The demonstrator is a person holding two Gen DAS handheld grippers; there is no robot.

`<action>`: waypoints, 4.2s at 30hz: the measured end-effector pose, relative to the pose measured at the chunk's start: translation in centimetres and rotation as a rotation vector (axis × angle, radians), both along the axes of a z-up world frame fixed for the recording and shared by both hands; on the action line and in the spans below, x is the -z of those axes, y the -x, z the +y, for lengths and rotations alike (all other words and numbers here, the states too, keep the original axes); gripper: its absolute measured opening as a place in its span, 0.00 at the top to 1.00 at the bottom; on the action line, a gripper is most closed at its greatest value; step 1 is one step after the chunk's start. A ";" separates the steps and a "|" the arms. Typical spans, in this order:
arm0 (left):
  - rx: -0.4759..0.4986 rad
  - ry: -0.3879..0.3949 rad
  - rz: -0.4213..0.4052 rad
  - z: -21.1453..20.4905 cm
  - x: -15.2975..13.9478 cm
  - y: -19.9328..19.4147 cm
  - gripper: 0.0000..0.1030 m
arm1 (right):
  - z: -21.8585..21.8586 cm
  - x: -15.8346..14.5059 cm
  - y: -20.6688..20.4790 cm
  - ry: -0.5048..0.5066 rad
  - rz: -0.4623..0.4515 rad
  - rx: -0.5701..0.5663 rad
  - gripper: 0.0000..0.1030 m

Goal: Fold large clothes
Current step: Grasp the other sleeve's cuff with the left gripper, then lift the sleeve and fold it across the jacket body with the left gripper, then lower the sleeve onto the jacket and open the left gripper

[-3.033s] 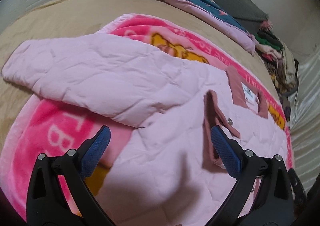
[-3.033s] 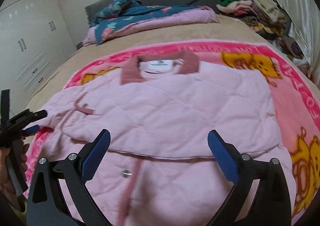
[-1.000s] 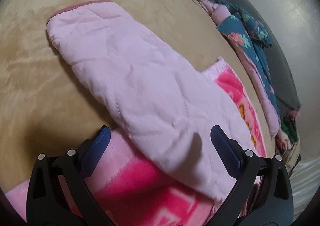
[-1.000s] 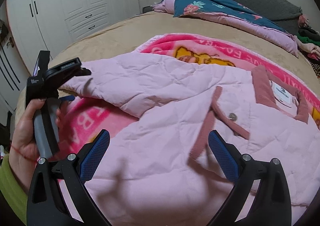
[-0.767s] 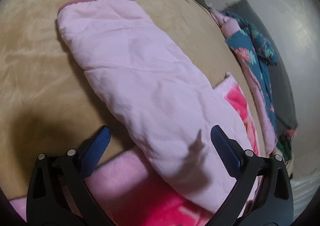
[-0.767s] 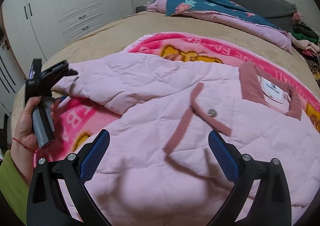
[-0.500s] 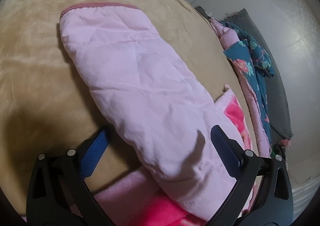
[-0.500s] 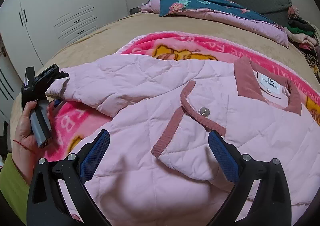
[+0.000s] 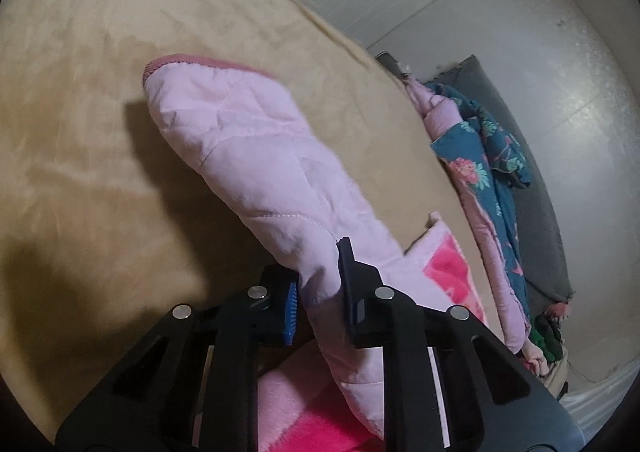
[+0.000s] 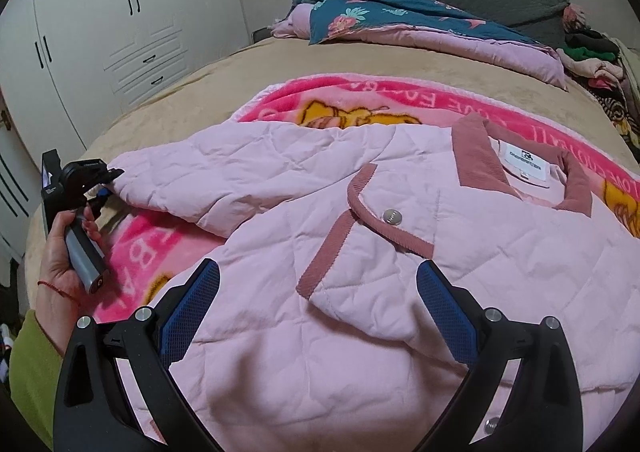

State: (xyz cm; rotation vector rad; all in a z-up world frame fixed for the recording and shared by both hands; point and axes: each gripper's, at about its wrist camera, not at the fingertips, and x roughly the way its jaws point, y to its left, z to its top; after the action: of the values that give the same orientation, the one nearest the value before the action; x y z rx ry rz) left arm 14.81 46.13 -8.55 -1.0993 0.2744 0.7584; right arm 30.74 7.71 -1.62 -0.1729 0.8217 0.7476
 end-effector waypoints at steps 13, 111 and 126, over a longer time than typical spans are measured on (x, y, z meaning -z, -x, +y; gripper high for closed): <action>0.064 -0.103 -0.027 -2.1 -6.3 0.6 0.94 | -4.0 -2.5 1.5 -0.083 -0.028 0.060 0.05; 0.988 -0.282 0.036 -37.3 -5.2 -7.1 0.20 | -30.0 -2.0 5.0 -0.253 0.022 0.543 0.05; 0.536 -0.245 0.159 -28.9 -5.3 -2.7 0.09 | -29.3 -2.6 5.6 -0.253 0.011 0.524 0.05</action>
State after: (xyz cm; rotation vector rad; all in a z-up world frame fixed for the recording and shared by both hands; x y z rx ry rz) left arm 17.47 17.22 -3.24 -0.6863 0.5692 0.3838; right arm 25.10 -21.62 1.01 0.2676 0.7311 0.3503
